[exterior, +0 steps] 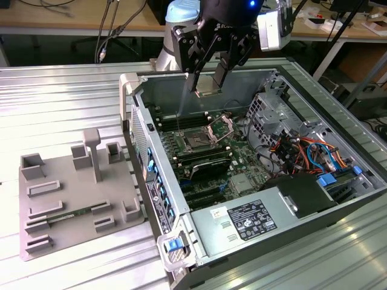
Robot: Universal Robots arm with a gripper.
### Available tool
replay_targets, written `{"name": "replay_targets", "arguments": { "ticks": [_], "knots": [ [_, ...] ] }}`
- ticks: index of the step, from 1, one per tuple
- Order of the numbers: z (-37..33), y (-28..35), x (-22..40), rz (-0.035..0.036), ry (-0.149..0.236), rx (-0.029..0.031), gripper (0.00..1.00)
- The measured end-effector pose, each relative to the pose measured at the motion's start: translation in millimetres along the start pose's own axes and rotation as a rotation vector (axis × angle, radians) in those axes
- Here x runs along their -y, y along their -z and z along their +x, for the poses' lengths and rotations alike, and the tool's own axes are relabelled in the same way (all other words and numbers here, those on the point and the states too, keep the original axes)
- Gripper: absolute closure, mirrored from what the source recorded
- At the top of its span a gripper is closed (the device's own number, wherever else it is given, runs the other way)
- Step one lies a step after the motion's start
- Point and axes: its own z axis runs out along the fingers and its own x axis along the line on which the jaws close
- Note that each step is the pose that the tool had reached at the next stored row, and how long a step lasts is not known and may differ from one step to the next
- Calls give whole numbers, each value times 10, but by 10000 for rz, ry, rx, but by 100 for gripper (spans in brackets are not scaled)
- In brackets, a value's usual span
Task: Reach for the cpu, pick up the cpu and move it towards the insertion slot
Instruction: 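Pick up the cpu and move it towards the insertion slot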
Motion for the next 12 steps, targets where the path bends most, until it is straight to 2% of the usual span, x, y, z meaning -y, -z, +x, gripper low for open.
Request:
{"name": "replay_targets", "arguments": {
  "ticks": [5, 12],
  "knots": [
    [-1, -1, 0, 1, -1, 4, 45],
    [-56, -15, 6, 0, 0, 2, 45]
  ]
}}
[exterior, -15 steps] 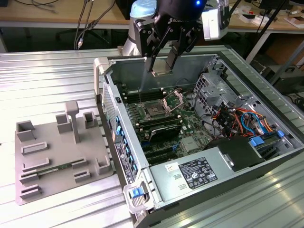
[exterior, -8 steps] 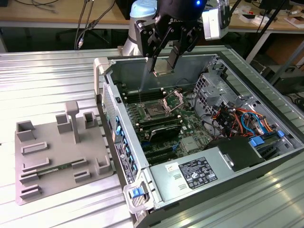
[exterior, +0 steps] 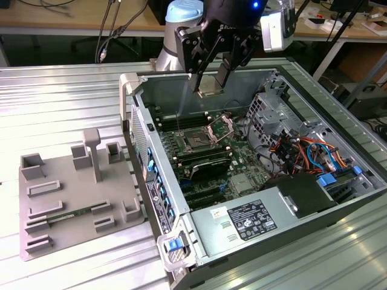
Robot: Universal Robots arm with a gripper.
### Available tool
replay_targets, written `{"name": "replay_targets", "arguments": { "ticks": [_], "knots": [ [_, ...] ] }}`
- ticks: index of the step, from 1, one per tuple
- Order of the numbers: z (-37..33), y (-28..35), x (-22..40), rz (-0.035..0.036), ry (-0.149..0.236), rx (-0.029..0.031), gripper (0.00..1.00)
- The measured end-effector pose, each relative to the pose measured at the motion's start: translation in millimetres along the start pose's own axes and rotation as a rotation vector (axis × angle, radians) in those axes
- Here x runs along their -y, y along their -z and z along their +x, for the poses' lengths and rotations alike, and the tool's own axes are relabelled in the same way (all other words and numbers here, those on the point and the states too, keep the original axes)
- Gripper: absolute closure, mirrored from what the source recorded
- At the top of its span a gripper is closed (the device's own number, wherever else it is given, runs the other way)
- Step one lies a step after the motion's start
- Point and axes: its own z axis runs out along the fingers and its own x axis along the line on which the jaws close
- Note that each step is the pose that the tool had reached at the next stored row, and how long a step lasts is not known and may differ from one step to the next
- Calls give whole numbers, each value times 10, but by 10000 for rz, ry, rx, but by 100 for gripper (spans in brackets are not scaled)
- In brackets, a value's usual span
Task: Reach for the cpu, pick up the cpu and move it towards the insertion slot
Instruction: 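Pick up the cpu and move it towards the insertion slot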
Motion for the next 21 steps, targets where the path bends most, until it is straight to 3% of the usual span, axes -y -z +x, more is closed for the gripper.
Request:
{"name": "replay_targets", "arguments": {
  "ticks": [21],
  "knots": [
    [-63, -20, 7, 1, 0, 0, 45]
  ]
}}
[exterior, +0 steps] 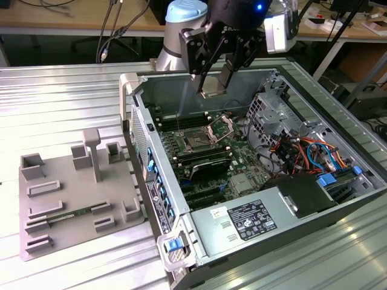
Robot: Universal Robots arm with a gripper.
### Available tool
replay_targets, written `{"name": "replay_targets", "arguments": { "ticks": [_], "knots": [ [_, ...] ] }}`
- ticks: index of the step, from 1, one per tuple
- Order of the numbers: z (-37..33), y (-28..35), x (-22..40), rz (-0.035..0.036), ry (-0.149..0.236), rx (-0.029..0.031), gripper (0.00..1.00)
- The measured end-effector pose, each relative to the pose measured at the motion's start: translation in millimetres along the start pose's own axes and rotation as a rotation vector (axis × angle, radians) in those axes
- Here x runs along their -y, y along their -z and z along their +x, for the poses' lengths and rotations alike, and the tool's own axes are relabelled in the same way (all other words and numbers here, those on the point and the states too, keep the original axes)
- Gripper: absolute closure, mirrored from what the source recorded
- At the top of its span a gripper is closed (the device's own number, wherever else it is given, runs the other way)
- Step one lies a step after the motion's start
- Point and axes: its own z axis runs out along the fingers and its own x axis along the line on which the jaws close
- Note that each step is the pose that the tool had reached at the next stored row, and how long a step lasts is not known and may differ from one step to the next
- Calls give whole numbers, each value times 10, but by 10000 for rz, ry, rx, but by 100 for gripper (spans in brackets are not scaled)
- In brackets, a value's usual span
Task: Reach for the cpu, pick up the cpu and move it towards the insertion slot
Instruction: 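Pick up the cpu and move it towards the insertion slot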
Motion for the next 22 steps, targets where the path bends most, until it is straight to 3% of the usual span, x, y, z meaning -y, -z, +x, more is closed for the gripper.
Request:
{"name": "replay_targets", "arguments": {
  "ticks": [22],
  "knots": [
    [-118, -23, 11, 0, 0, 1, 45]
  ]
}}
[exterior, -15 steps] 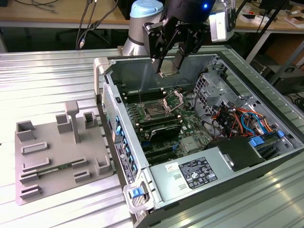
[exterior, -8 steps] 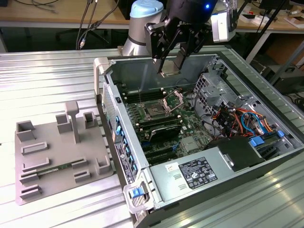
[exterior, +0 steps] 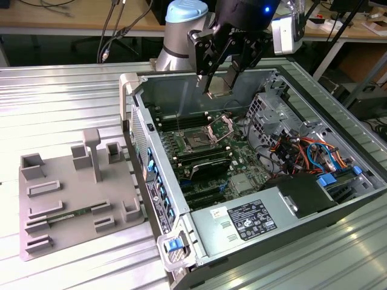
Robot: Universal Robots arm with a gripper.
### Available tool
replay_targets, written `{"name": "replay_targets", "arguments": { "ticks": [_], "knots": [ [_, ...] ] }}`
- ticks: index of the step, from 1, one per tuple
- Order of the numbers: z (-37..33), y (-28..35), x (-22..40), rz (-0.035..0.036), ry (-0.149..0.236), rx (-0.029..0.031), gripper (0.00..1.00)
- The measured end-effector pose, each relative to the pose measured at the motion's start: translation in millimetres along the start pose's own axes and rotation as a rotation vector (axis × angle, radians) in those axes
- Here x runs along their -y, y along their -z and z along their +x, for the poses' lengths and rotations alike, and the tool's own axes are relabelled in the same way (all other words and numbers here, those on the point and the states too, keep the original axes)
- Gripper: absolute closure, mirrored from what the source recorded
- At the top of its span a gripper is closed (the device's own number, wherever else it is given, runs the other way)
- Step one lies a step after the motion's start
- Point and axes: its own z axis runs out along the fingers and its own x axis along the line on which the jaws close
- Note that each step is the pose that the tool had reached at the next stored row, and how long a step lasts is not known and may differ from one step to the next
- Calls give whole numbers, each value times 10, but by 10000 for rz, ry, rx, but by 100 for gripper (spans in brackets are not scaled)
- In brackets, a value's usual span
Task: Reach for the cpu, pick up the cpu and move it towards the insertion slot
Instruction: 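Pick up the cpu and move it towards the insertion slot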
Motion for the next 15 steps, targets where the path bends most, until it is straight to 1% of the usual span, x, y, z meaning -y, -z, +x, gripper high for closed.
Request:
{"name": "replay_targets", "arguments": {
  "ticks": [15],
  "knots": [
    [-74, -21, 7, 0, -1, 0, 45]
  ]
}}
